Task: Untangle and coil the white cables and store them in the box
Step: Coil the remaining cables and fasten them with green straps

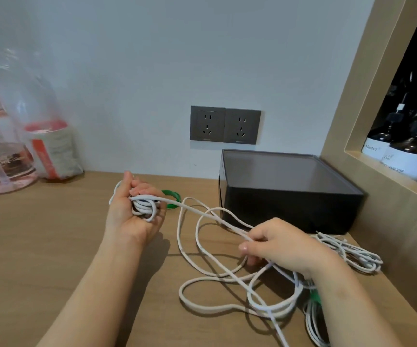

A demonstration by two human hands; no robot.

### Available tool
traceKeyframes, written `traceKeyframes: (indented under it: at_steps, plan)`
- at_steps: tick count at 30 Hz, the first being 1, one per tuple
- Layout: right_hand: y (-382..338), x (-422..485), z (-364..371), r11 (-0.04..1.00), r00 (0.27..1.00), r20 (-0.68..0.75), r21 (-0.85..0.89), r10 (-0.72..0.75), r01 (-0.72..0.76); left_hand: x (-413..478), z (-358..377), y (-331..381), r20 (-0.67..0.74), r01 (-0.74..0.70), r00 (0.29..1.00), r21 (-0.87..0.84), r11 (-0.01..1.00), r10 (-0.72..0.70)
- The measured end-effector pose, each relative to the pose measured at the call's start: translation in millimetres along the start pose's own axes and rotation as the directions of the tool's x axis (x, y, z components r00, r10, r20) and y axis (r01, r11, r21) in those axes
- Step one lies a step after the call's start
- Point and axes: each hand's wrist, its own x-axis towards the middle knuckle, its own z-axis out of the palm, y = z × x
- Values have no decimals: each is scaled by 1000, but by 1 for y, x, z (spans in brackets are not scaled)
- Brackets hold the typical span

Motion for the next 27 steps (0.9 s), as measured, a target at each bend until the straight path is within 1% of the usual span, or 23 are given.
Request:
traceKeyframes:
  at_steps: [2, 3, 5, 6, 8, 9, 10, 11, 13, 15, 17, 19, 20, 21, 22, 23, 24, 25, 26, 27]
  plan:
    - [5, 1, -2, 995, 997, -76, 100, -2, 9, 0, -1, -3, -23, 14, 1000, 86, 996, -12]
    - [7, 2, -3, 986, 996, -90, 168, 10, 5, -1, -1, -5, -25, 23, 999, 125, 992, -20]
    - [8, 3, -3, 937, 998, -49, 349, 35, -16, -2, 0, -7, -7, 40, 999, 155, 987, -40]
    - [7, 2, -4, 885, 1000, -3, 465, 31, -26, -3, 0, -8, 6, 49, 999, 158, 986, -51]
    - [6, 1, -8, 734, 997, 73, 677, 3, -52, -4, -1, -7, 28, 68, 997, 149, 986, -73]
    - [7, 1, -9, 689, 997, 83, 722, 2, -62, -4, -2, -6, 34, 77, 996, 134, 988, -82]
    - [9, 2, -10, 694, 997, 75, 717, 13, -63, -3, -3, -5, 38, 83, 995, 118, 990, -88]
    - [10, 4, -9, 739, 998, 59, 671, 28, -60, -3, -3, -4, 40, 85, 995, 105, 991, -90]
    - [11, 6, -7, 850, 998, 10, 523, 66, -61, -3, -4, -3, 45, 69, 996, 85, 994, -73]
    - [10, 6, -5, 913, 990, -74, 400, 124, -84, -5, -2, -4, 48, 29, 998, 105, 994, -34]
    - [7, 5, -4, 953, 973, -182, 290, 141, -84, -9, 2, -8, 52, -10, 999, 209, 978, -1]
    - [4, 5, -2, 985, 954, -278, 160, 110, -66, -13, 6, -12, 59, -41, 998, 386, 921, 19]
    - [2, 5, 0, 995, 944, -320, 77, 78, -56, -14, 7, -15, 70, -65, 997, 501, 863, 34]
    - [-2, 6, 2, 998, 934, -357, -31, 34, -48, -16, 7, -18, 92, -105, 994, 634, 766, 61]
    - [-6, 6, 5, 987, 925, -378, -152, -18, -43, -18, 7, -21, 128, -157, 988, 769, 620, 92]
    - [-10, 6, 8, 963, 919, -386, -269, -77, -32, -20, 6, -25, 180, -215, 976, 871, 441, 119]
    - [-14, 8, 12, 930, 912, -385, -368, -140, -13, -22, 5, -30, 243, -271, 961, 923, 273, 131]
    - [-16, 9, 16, 899, 902, -382, -437, -201, 15, -24, 4, -35, 298, -314, 947, 937, 153, 120]
    - [-17, 10, 20, 881, 890, -382, -470, -250, 46, -26, 3, -41, 330, -337, 940, 939, 72, 88]
    - [-18, 11, 22, 881, 877, -389, -467, -282, 76, -27, 2, -46, 342, -343, 939, 939, 9, 41]
